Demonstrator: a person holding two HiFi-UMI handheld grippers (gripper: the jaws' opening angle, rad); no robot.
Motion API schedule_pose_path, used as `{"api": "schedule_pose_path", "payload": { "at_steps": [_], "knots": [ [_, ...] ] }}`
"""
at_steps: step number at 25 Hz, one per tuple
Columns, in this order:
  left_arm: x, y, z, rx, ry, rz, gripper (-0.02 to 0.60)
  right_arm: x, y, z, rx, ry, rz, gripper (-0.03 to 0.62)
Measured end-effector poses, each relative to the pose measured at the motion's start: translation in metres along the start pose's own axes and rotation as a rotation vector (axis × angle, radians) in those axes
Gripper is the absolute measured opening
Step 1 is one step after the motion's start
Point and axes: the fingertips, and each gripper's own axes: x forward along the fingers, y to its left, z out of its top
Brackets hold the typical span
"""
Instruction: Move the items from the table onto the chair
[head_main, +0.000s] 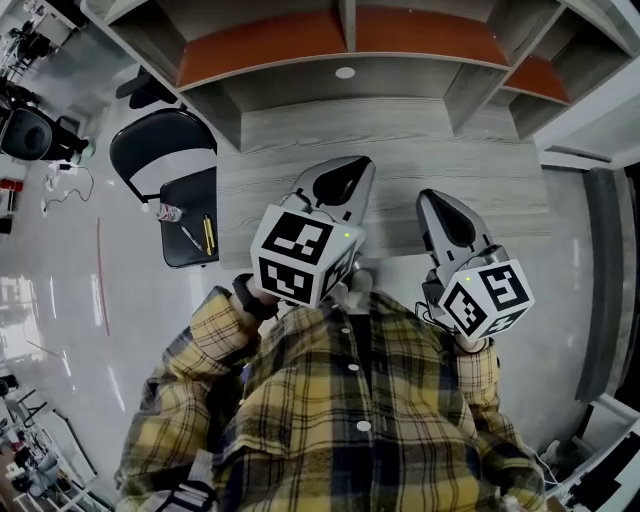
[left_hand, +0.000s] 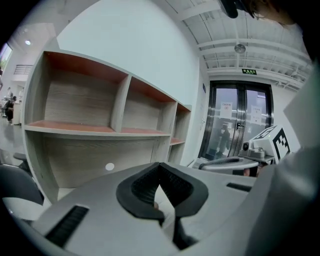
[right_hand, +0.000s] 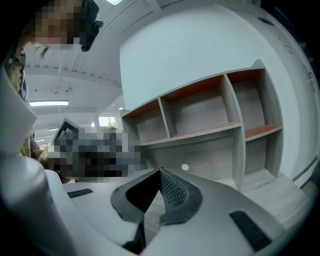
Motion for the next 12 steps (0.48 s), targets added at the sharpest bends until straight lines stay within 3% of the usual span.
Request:
{"api": "schedule_pose_path", "payload": {
  "at_steps": [12],
  "knots": [
    [0.008, 0.001, -0.015, 0.041, 0.074, -0.020, 0.005, -0.010, -0.011, 0.003, 0.003, 0.011, -0.013, 0.017]
  ]
}}
